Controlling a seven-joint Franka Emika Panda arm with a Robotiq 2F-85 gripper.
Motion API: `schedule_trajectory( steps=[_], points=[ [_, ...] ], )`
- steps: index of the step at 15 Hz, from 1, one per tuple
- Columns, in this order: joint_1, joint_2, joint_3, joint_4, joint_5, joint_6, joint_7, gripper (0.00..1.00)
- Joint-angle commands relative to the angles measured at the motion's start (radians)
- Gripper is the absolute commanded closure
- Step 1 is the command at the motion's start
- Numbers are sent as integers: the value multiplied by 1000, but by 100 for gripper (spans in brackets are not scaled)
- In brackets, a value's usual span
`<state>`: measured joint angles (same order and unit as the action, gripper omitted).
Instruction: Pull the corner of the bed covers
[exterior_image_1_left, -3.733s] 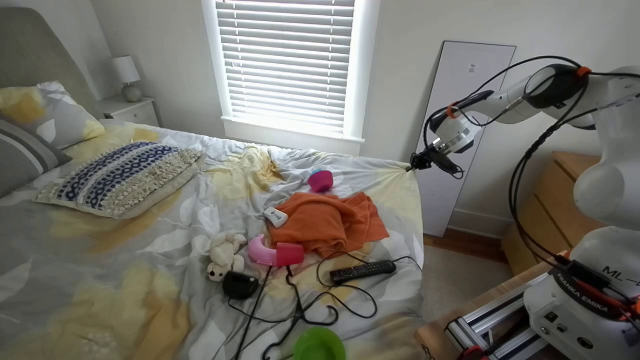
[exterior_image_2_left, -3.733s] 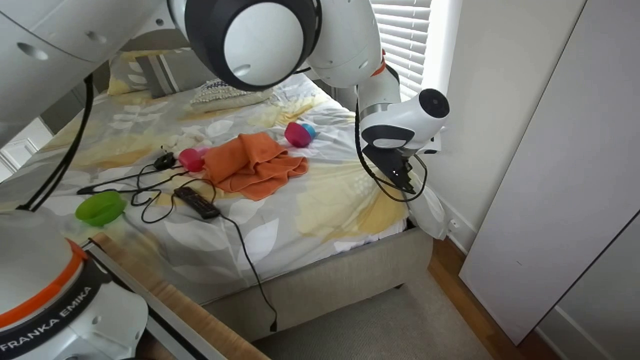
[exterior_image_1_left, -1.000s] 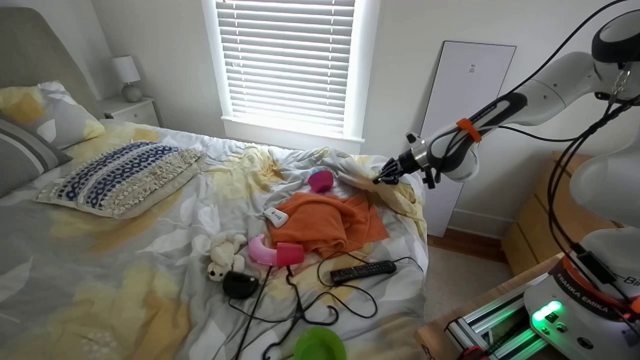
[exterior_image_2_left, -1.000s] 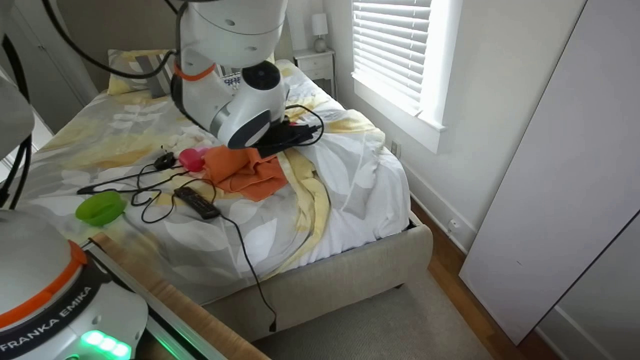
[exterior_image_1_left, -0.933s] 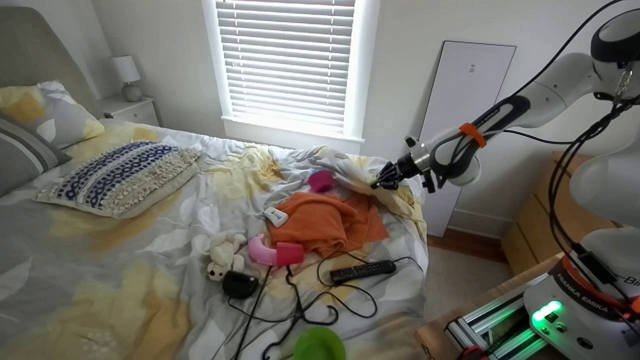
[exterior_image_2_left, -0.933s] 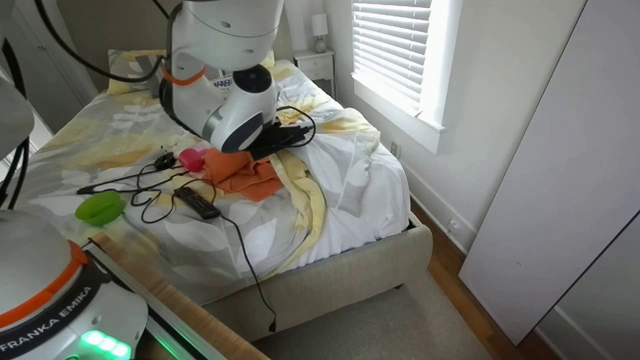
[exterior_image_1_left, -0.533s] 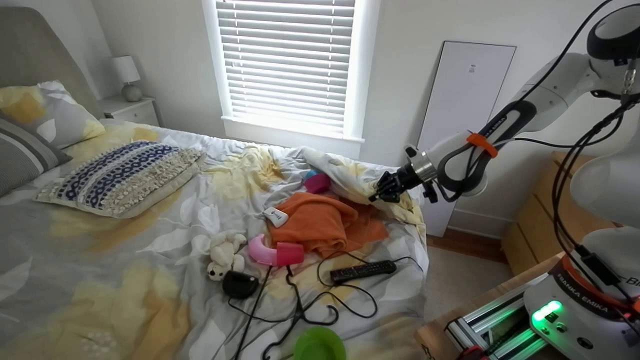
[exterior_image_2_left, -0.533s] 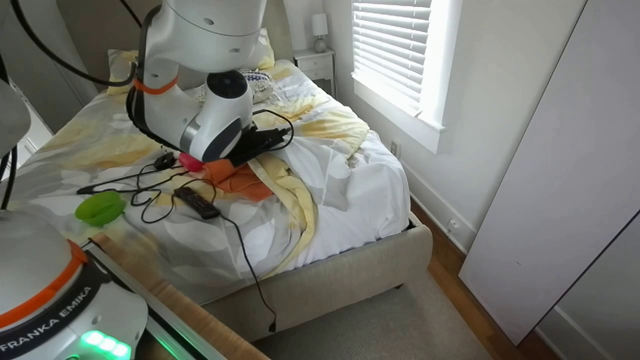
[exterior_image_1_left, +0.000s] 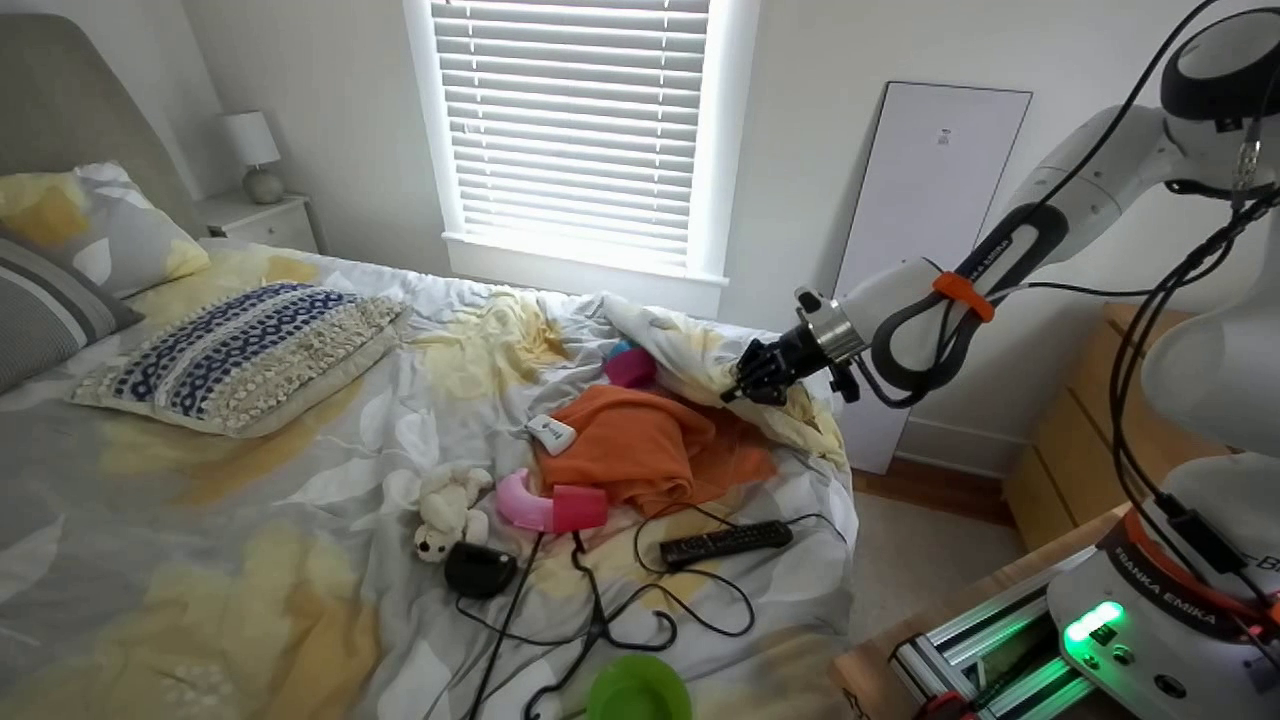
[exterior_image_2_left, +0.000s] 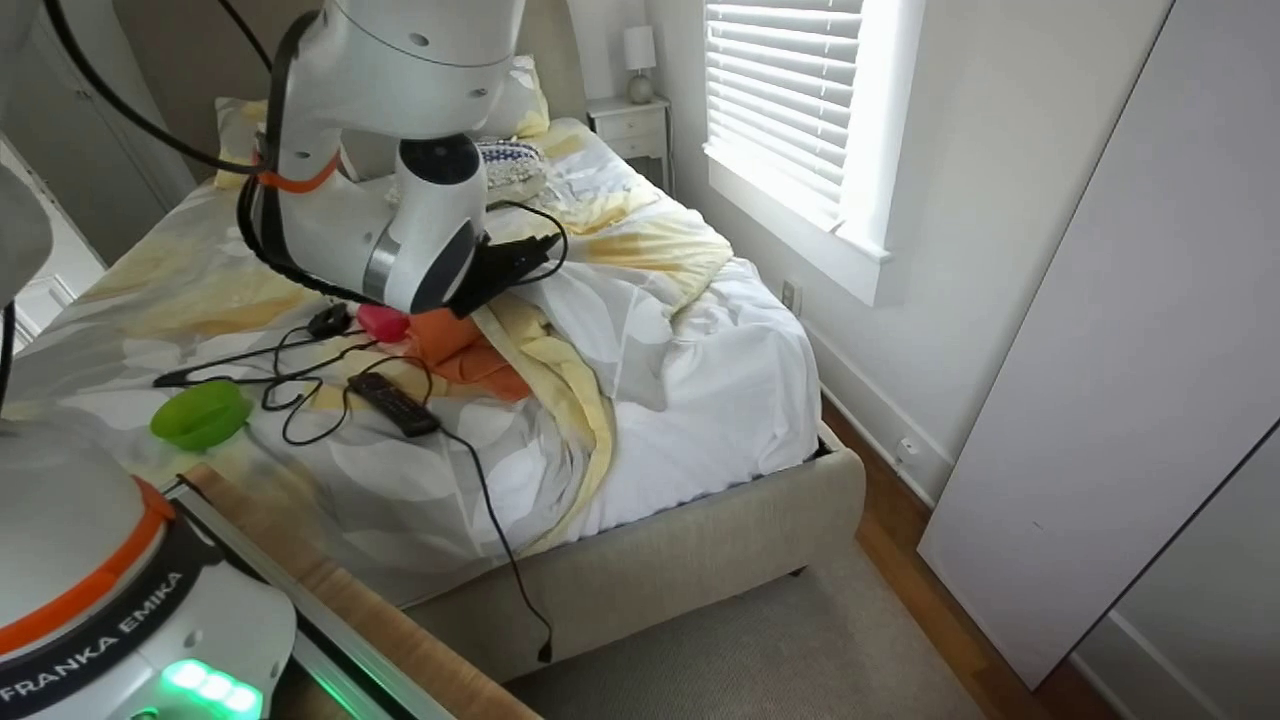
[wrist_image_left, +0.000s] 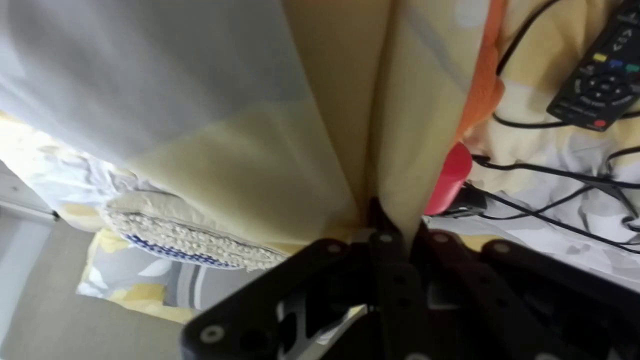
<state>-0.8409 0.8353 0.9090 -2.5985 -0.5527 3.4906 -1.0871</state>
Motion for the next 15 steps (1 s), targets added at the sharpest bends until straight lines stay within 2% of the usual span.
schedule_trajectory(
  steps=[1,9,13,15],
  points=[
    [207,-28,0,27,-69,1,78,98],
    [643,-22,-7,144,-151,-10,145,98],
    [822,-10,-3,193,-183,-13,155,98],
    [871,14,3,223,-223,-35,148,98]
  ],
)
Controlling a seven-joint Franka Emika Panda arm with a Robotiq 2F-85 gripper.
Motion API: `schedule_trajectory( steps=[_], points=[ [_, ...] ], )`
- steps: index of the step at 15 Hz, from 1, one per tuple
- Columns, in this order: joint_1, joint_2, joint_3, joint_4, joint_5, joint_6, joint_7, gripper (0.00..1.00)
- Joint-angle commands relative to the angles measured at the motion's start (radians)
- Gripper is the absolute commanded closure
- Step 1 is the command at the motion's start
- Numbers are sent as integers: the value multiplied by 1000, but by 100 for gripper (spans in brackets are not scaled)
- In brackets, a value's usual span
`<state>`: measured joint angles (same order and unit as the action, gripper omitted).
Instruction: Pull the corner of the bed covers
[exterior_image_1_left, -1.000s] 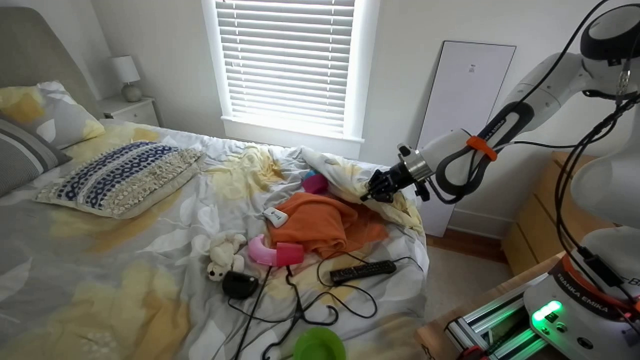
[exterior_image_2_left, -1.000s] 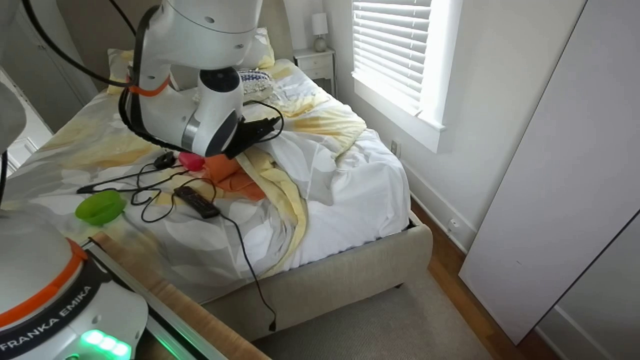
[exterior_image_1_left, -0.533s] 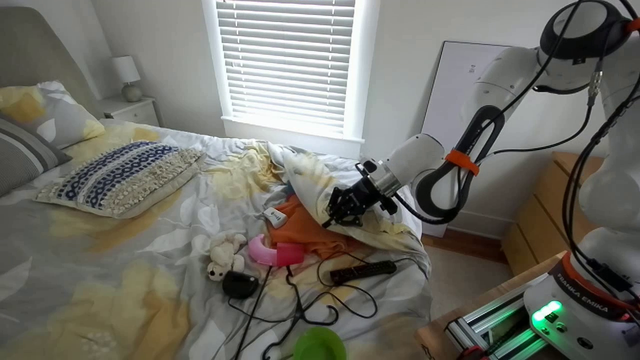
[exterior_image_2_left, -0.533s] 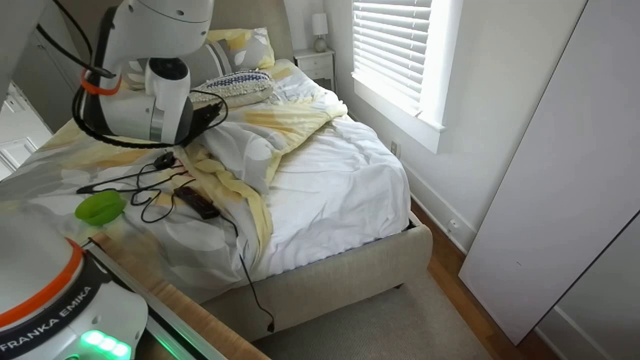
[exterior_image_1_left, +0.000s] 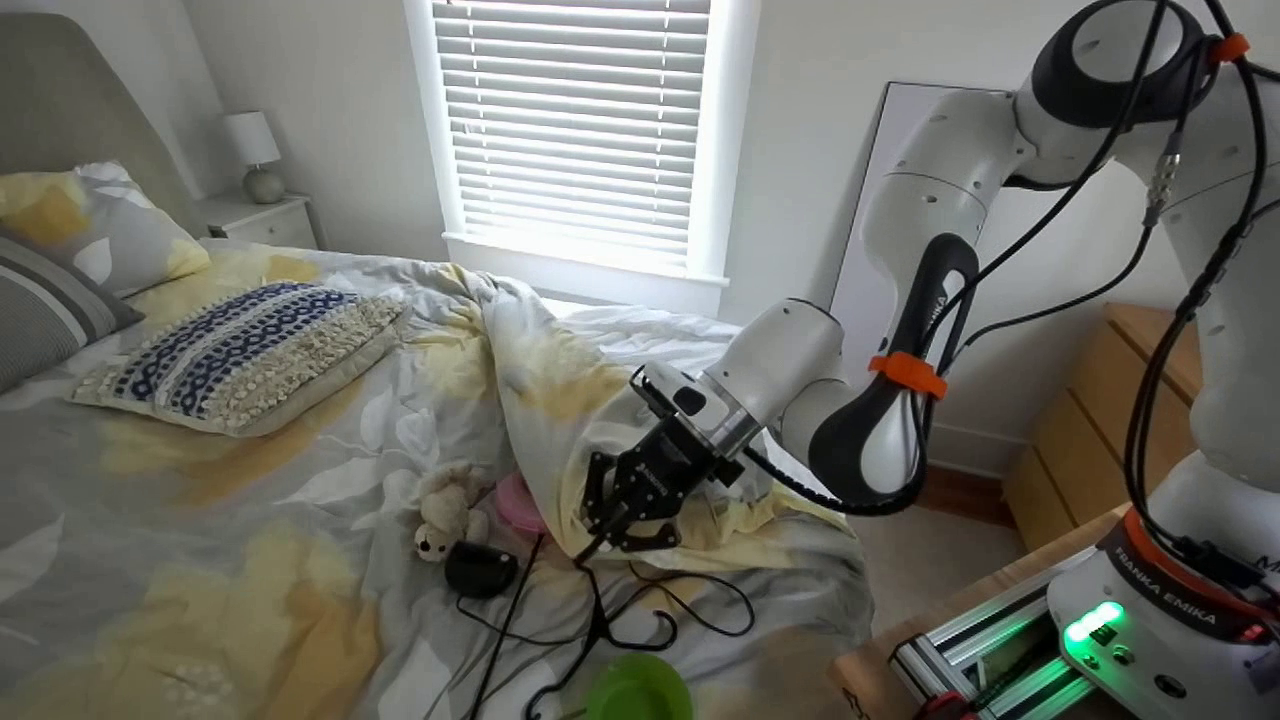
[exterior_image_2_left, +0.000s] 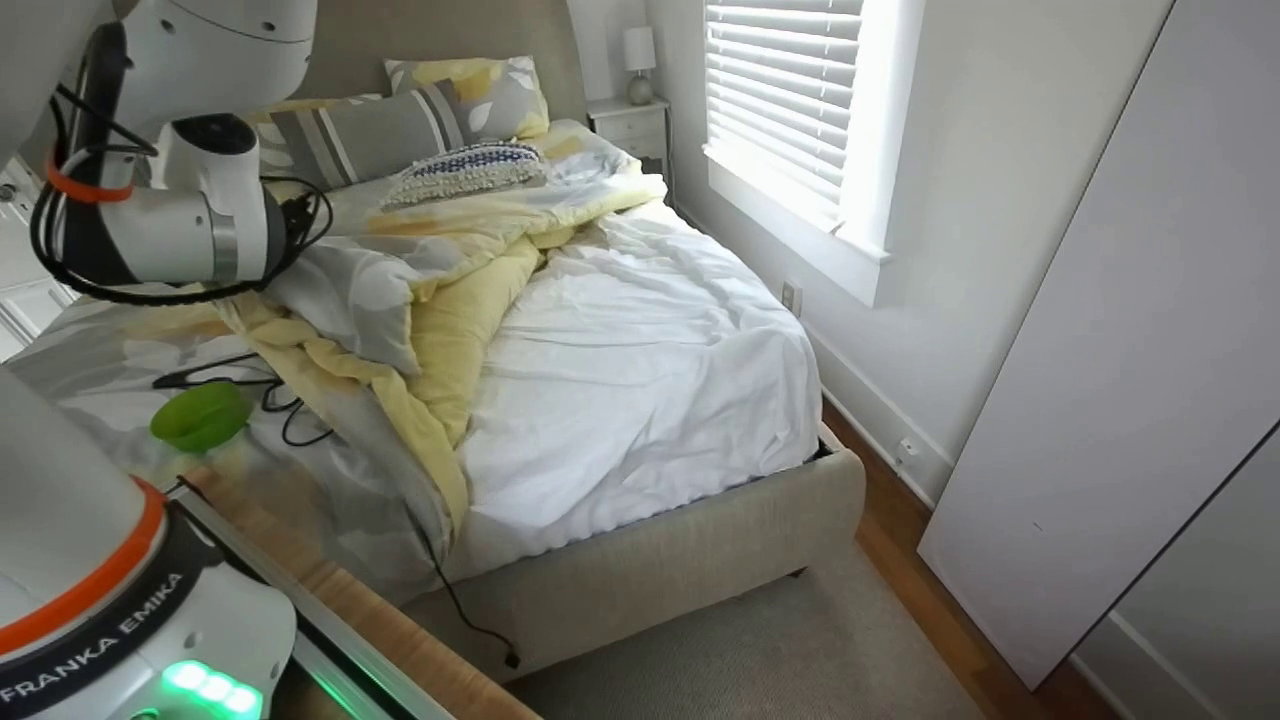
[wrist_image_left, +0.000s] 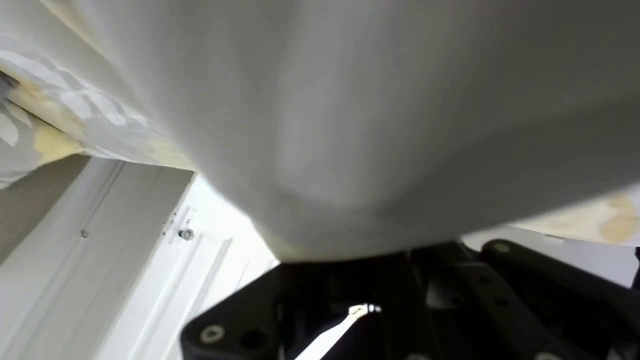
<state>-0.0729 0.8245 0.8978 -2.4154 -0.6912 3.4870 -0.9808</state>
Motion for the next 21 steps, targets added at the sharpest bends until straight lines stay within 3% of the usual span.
schedule_trajectory(
  steps=[1,2,3,6,7,11,21],
  points=[
    [100,52,45,45,-55,-59,-27,68],
    [101,75,60,62,-80,-94,-37,68],
    [84,99,81,74,-107,-141,-57,60],
    [-68,223,207,91,-197,-378,-146,38],
    [-103,228,225,83,-172,-426,-157,31],
    [-269,69,219,42,-58,-431,-78,2],
    [-761,-220,197,-190,88,-325,-21,0]
  ],
)
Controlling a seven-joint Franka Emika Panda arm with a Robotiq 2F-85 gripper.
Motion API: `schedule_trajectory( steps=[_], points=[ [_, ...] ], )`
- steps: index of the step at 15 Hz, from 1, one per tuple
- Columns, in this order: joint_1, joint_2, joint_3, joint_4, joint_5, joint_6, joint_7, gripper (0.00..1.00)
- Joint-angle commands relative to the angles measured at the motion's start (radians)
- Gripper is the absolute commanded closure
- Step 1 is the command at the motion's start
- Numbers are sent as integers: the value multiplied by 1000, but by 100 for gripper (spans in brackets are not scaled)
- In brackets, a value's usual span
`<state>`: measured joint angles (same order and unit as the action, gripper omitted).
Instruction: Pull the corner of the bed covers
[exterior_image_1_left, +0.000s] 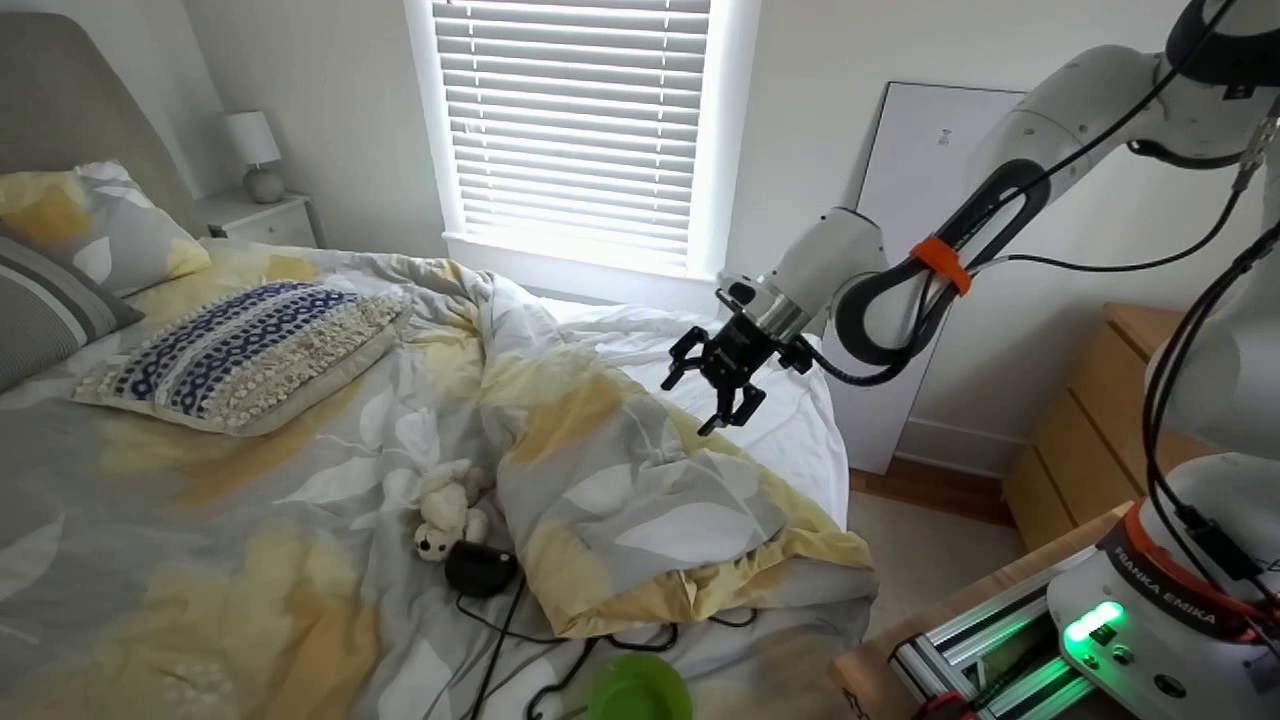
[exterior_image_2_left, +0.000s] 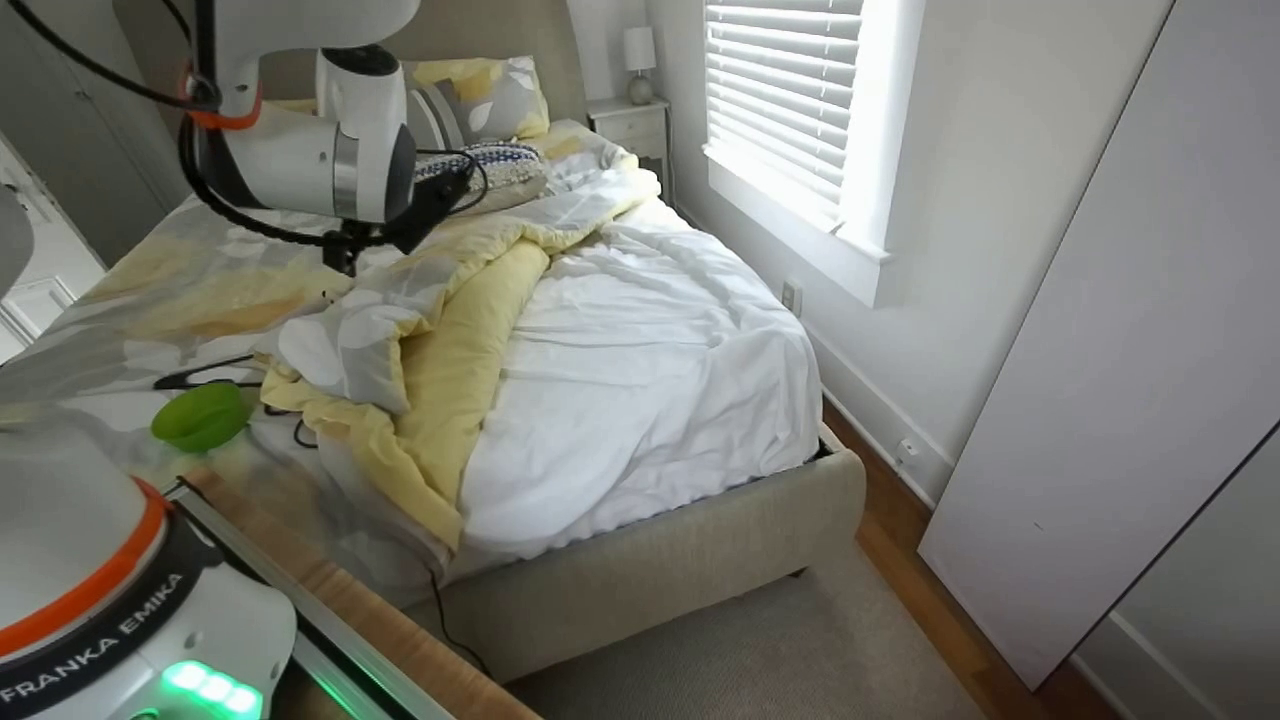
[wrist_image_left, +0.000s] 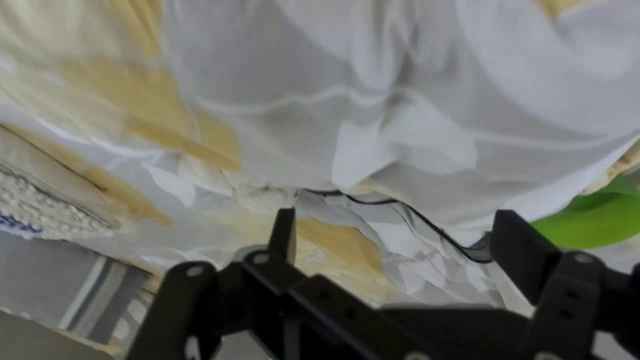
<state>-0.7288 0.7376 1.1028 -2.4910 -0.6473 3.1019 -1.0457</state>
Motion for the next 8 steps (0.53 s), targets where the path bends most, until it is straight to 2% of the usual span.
schedule_trajectory(
  steps=[1,6,8],
  points=[
    [-147,-154,-18,-145,50,81,52,0],
    [-310,-225,-32,-246,88,121,153,0],
    [-385,-200,7,-261,112,88,204,0]
  ],
)
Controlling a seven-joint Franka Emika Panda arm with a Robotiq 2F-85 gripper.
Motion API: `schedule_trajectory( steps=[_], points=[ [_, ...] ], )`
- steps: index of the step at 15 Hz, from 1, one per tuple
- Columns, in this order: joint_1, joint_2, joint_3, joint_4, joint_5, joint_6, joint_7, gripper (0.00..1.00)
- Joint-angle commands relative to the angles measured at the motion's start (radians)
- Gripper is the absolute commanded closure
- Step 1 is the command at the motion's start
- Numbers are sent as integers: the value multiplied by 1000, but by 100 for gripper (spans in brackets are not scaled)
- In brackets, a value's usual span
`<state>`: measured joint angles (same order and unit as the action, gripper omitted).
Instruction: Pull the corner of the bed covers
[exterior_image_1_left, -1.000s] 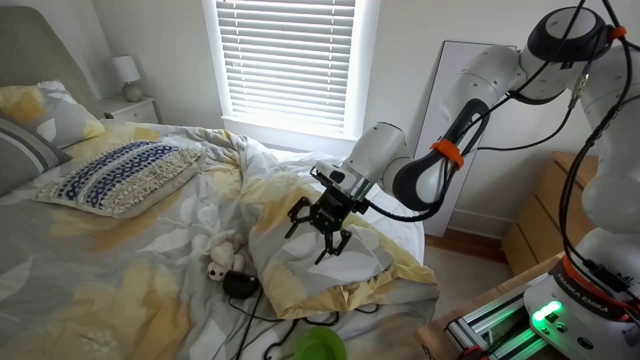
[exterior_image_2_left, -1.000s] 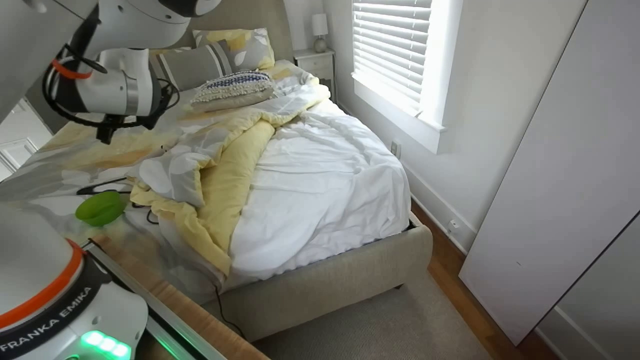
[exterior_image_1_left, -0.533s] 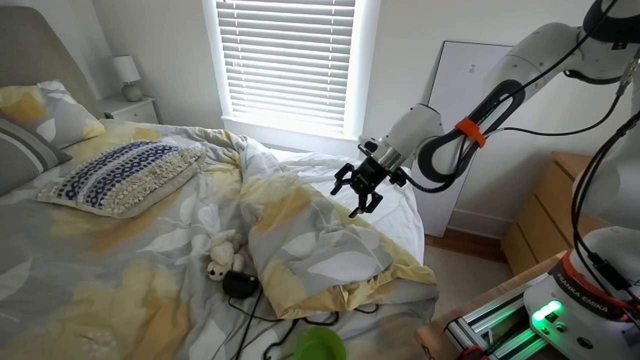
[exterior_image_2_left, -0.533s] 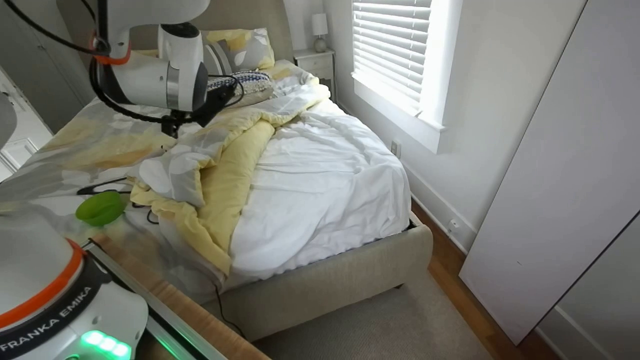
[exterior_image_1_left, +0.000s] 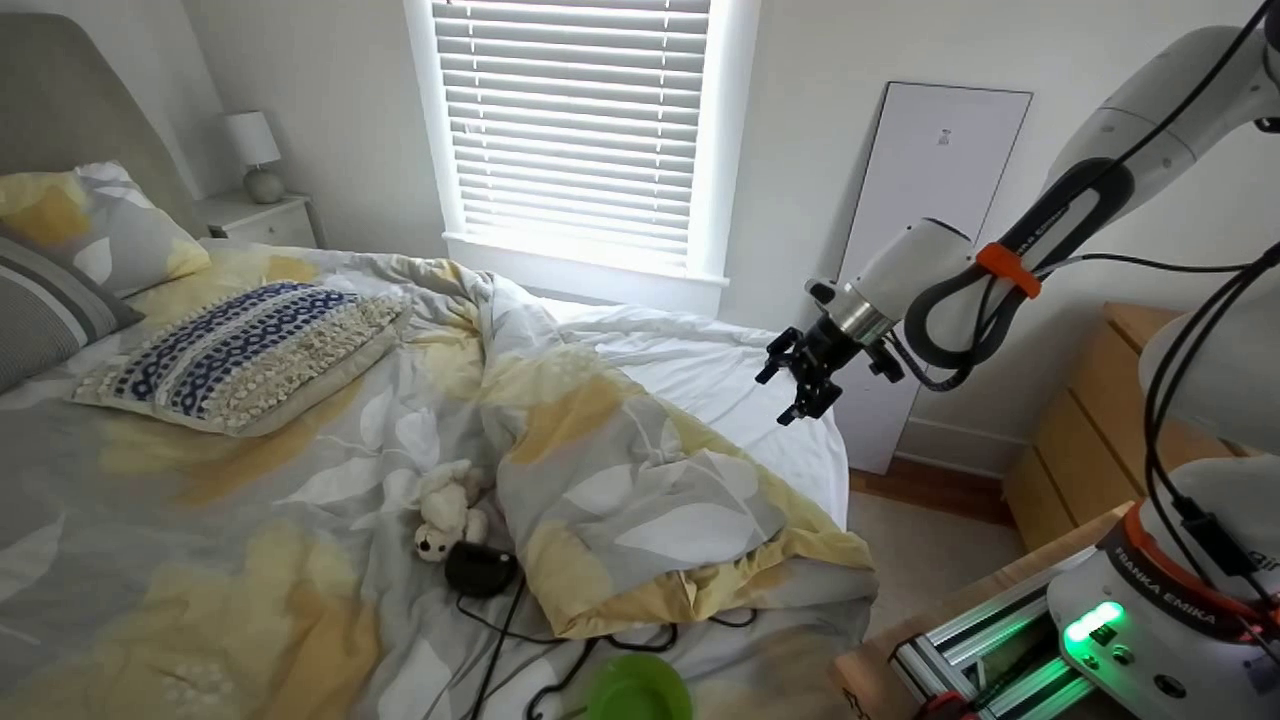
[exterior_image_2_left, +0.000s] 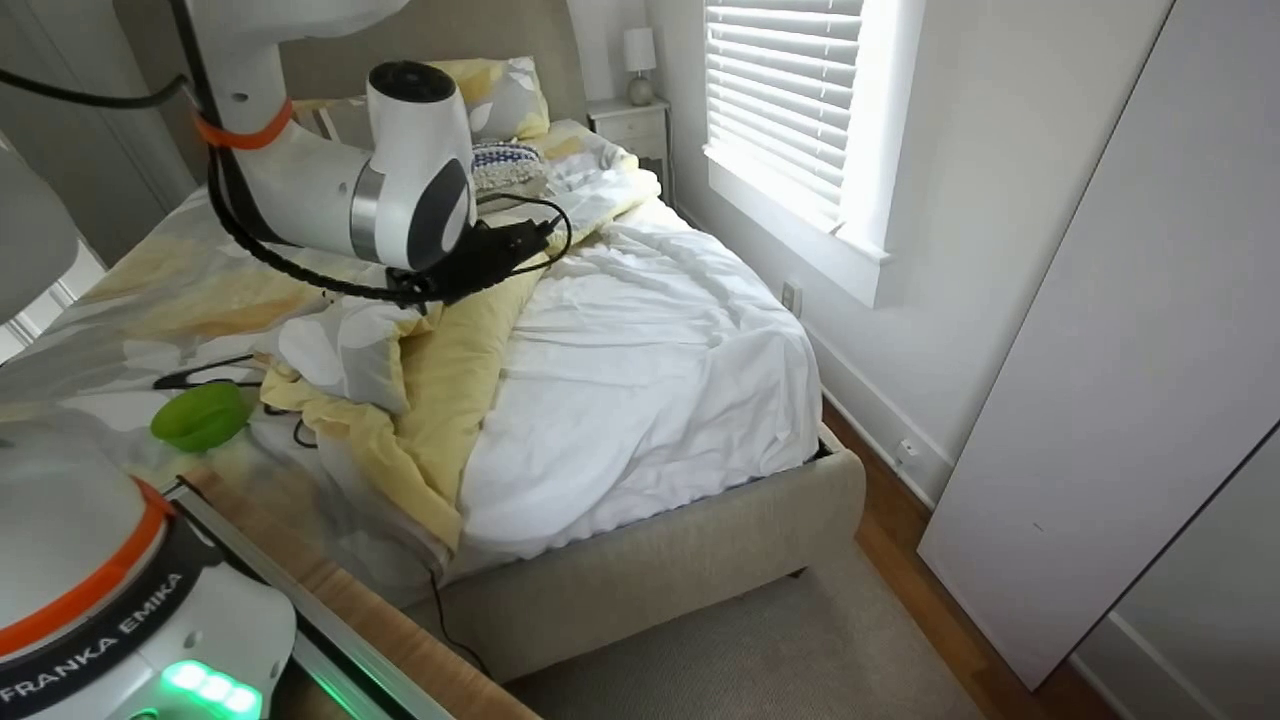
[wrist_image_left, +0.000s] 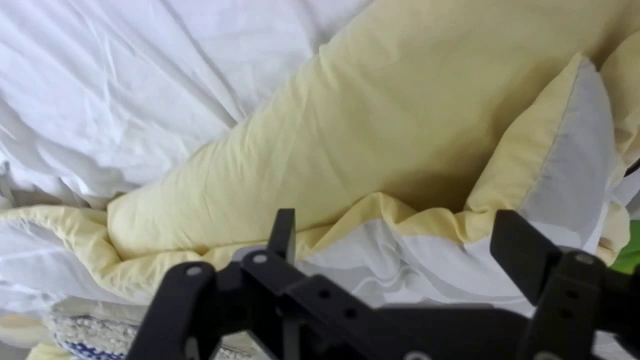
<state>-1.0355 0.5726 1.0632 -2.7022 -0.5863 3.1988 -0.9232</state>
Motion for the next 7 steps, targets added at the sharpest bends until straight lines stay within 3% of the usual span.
schedule_trajectory(
  steps=[1,7],
  points=[
    [-18,-7,0,-12,9,3,31,0],
    [-22,-5,0,-13,8,3,34,0]
  ],
)
